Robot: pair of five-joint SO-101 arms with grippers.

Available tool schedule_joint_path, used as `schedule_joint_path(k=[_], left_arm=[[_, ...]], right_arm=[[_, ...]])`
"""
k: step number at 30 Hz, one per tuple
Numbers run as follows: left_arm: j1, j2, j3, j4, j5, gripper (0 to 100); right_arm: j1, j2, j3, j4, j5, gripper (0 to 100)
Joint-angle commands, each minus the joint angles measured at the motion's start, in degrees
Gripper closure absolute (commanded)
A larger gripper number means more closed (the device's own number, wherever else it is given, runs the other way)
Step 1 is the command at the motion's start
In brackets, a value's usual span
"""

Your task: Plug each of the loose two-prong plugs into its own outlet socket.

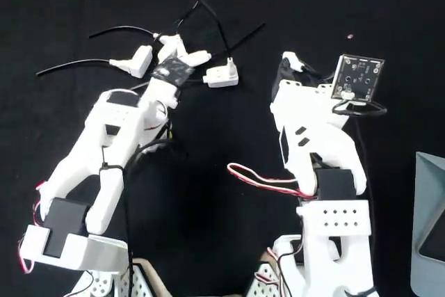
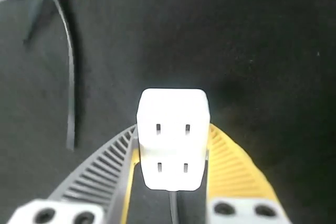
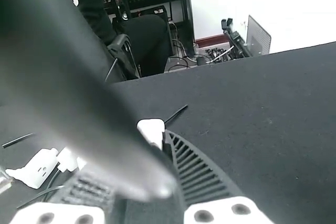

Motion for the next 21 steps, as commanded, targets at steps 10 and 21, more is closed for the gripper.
schedule_joint_path(k=[10, 21], left_arm=[[3.65, -2.37, -0.75, 9.49, -4.66, 75], [-3.3, -4.57, -17.45, 25.93, 5.8, 78]], right_arm=[[-2.02, -1.19, -0.13, -1.49, 1.14, 98.5], [-11.16, 1.1, 1.27, 1.14, 9.41, 98.5]])
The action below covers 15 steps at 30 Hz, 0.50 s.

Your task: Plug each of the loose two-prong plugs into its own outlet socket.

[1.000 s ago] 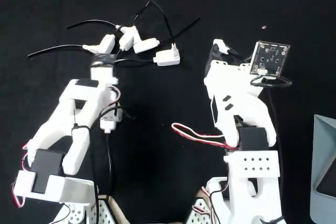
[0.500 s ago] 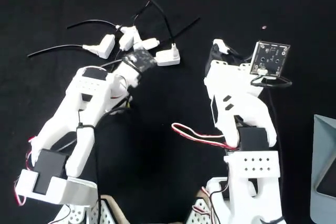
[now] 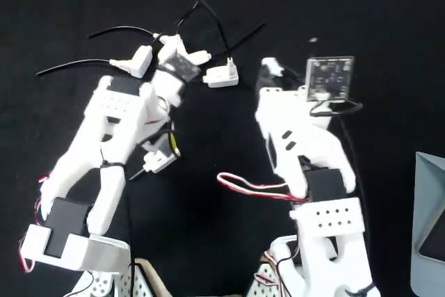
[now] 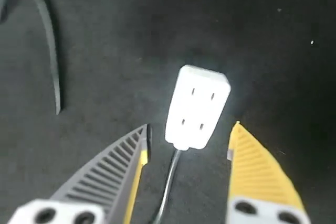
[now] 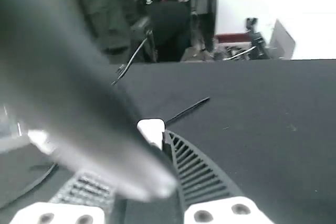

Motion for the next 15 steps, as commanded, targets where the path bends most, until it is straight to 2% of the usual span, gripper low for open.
schedule_joint_path(k=[1, 5, 15], left_arm=[[-5.58, -5.71, -6.29, 5.98, 5.1, 79], [-12.26, -13.01, 0.04, 4.75, 8.79, 82], [-25.71, -41.41, 29.49, -9.85, 18.02, 82]], right_arm=[[-6.15, 2.33, -0.48, 1.32, 2.99, 98.5], [-14.42, 10.07, -0.66, 1.14, 5.36, 98.5], [-25.76, 28.0, -1.36, -7.47, 6.24, 98.5]])
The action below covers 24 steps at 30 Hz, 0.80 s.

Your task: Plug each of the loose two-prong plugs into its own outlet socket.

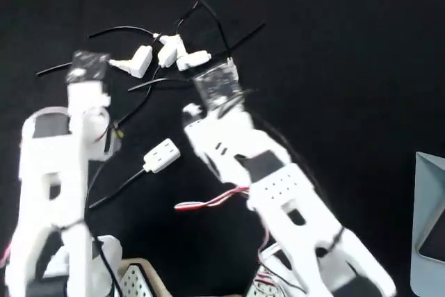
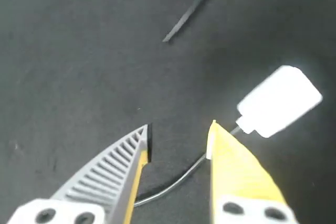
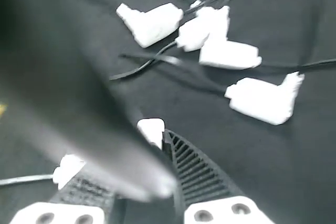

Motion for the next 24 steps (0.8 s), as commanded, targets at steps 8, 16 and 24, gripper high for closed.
schedule_joint_path(k=[8, 16, 24], left_arm=[[-13.05, -16.35, 22.37, -12.13, 5.54, 81], [-13.32, -16.79, 28.09, -16.7, 5.36, 81], [-13.32, -16.7, 28.35, -16.7, 5.27, 81]], right_arm=[[-3.43, 15.78, -5.32, -8.18, 0.18, 98.6], [-7.03, 18.42, -5.41, -10.29, 0.53, 98.6], [-6.95, 20.09, -12.97, 0.7, 0.35, 98.6]])
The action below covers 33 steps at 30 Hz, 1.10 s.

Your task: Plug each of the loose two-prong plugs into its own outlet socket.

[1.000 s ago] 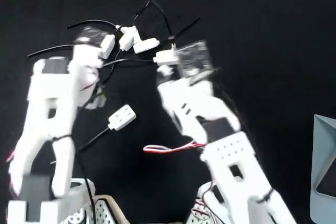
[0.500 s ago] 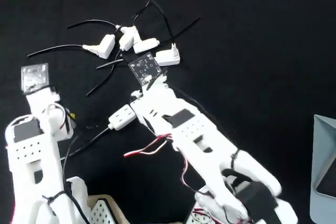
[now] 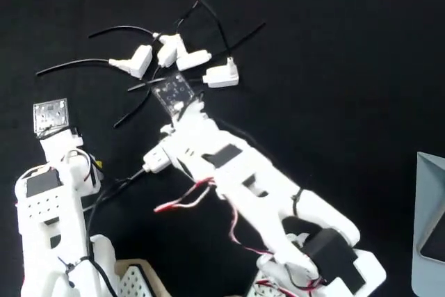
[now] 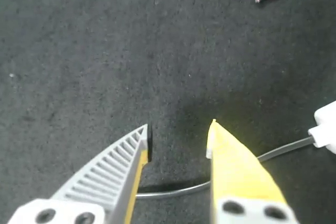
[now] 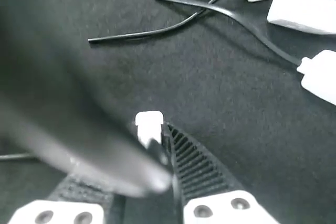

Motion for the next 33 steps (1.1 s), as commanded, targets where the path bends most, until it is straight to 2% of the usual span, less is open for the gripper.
schedule_joint_path(k=[1, 4, 21, 28, 33], left_arm=[[-0.57, -0.97, -0.4, -0.97, 0.44, 81], [-0.57, -0.97, -0.4, -1.05, 0.44, 81], [-0.57, -0.7, -0.31, -1.05, 0.35, 81], [-0.66, -0.7, -0.31, -1.05, 0.35, 81], [-0.66, -0.7, -0.31, -1.05, 0.35, 81]], right_arm=[[-0.62, 0.31, -7.43, 7.3, 0.26, 98.6], [-0.62, 0.57, -9.27, 11.08, 0.18, 98.6], [-2.02, 6.55, -10.51, 11.6, 0.09, 98.6], [-1.85, 6.64, -13.85, 18.99, 0.09, 98.6], [-1.85, 6.9, -14.02, 19.52, 0.09, 98.6]])
